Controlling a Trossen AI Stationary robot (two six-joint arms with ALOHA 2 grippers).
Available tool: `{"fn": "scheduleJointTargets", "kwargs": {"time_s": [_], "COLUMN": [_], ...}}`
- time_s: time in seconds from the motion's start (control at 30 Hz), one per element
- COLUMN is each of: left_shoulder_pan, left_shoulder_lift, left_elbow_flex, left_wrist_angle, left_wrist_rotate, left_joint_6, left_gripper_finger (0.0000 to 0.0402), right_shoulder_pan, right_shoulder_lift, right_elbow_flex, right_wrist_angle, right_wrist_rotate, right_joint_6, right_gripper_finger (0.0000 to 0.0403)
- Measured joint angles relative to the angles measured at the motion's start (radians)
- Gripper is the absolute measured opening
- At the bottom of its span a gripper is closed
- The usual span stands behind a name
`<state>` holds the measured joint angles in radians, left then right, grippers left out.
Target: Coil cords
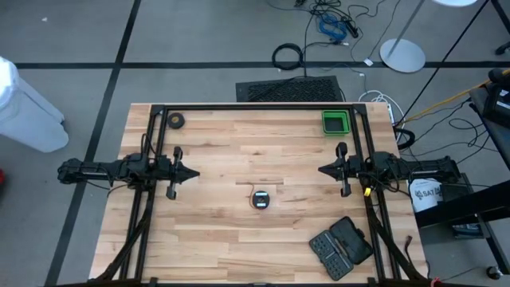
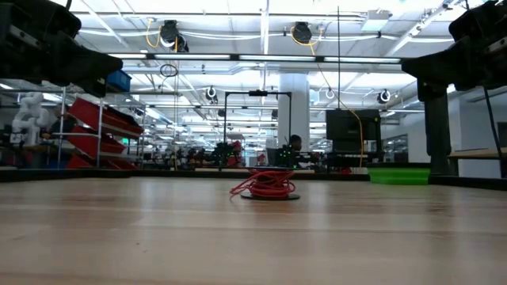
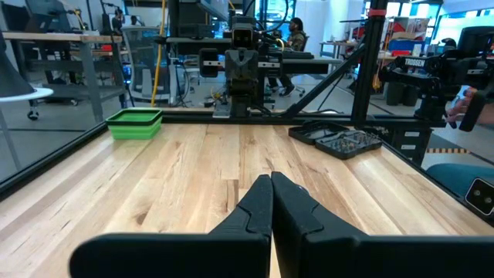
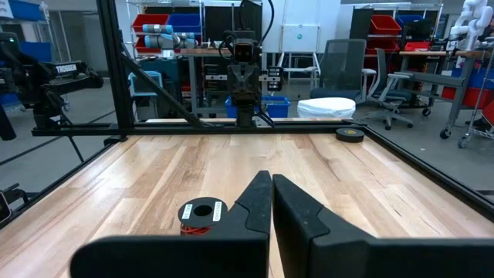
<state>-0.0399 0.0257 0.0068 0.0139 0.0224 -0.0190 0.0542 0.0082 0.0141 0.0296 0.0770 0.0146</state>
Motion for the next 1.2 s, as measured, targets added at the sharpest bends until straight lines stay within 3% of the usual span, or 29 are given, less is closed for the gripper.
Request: {"fn": "scheduleJointTargets", "kwargs": {"time_s": [0.7,0.9,1.2], "left_shoulder_pan": [0.000,0.000,0.000], "left_shoulder_lift": [0.000,0.000,0.000], "left_elbow_flex": [0.000,0.000,0.000], "left_wrist_angle": [0.000,0.001,0.001], "left_wrist_rotate": [0.000,0.000,0.000], "left_joint_6": [0.019,0.107,0.106], "left_gripper_finger": [0.0002,0.0002,0.0002], "right_shoulder_pan": [0.000,0.000,0.000], "right_shoulder_lift": [0.014,0.110,0.390], "right_elbow_flex": [0.049,0.230,0.592], "right_wrist_angle": [0.012,-0.044,-0.127], "right_wrist_rotate": [0.004,0.004,0.004], "right_joint_6": [-0.017,-0.024,-0.055], "right_gripper_finger": [0.0000,0.0000,0.0000]}}
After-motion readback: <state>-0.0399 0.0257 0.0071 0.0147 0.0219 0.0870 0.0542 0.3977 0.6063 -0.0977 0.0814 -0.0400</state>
